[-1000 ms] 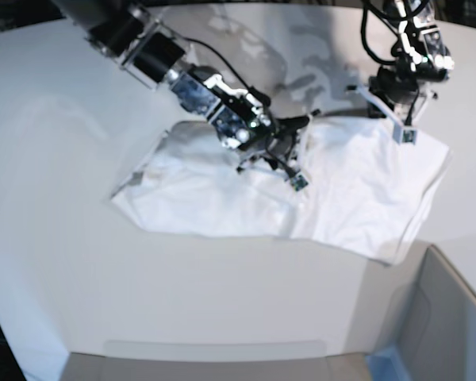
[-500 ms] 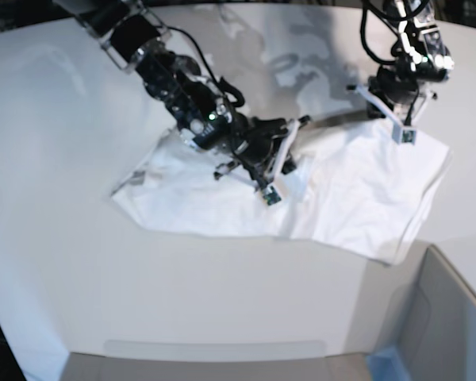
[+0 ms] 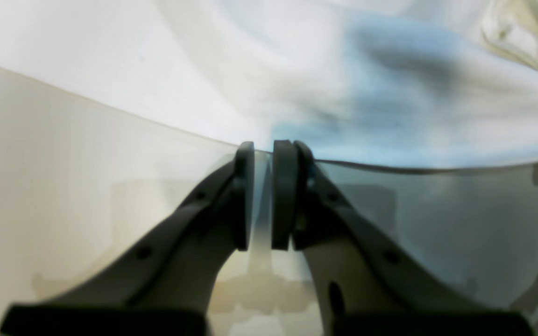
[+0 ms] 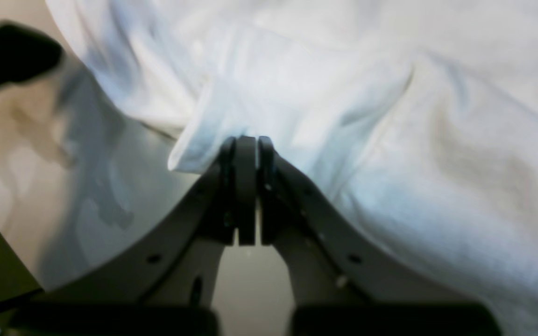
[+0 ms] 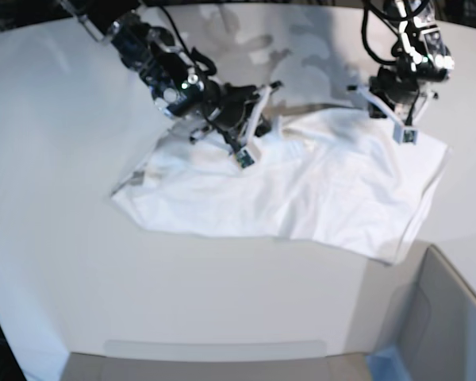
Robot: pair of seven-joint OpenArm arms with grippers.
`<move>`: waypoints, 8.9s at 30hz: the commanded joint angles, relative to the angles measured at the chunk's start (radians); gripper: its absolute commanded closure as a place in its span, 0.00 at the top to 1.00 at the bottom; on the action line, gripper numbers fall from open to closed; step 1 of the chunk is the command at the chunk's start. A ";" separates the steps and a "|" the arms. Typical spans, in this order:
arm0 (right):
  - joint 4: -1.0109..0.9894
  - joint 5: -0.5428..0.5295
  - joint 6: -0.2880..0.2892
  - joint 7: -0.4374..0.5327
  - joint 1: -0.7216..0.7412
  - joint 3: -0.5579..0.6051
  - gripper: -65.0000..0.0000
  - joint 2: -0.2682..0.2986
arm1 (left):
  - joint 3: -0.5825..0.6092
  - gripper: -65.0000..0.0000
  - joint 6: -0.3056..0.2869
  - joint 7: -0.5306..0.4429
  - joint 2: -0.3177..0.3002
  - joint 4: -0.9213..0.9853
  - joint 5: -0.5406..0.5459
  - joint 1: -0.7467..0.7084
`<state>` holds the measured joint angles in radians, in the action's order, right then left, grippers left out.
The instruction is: Layout the t-shirt on the table in an organized manner, then fold the t-shirt properly
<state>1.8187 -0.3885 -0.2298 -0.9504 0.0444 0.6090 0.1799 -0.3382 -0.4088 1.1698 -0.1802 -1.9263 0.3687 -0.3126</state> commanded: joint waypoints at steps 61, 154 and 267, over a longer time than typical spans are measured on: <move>0.232 -0.226 0.000 0.155 -0.171 -0.558 0.00 0.132 | -0.533 0.40 0.001 -0.084 -0.052 0.440 0.011 0.389; 0.238 -0.231 0.004 0.703 0.337 -0.146 0.00 0.281 | -1.120 0.00 0.000 -0.067 -0.147 -0.058 1.115 0.347; -0.153 -0.198 -0.024 0.497 0.176 0.148 0.00 -0.205 | -0.933 0.00 0.000 -0.023 -0.120 -0.045 1.059 0.148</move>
<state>1.6451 -0.5880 -0.2569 -0.4831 0.2039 0.7628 -0.0200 -1.2694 -0.4049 1.1656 -0.2802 -1.9549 1.4067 -0.1593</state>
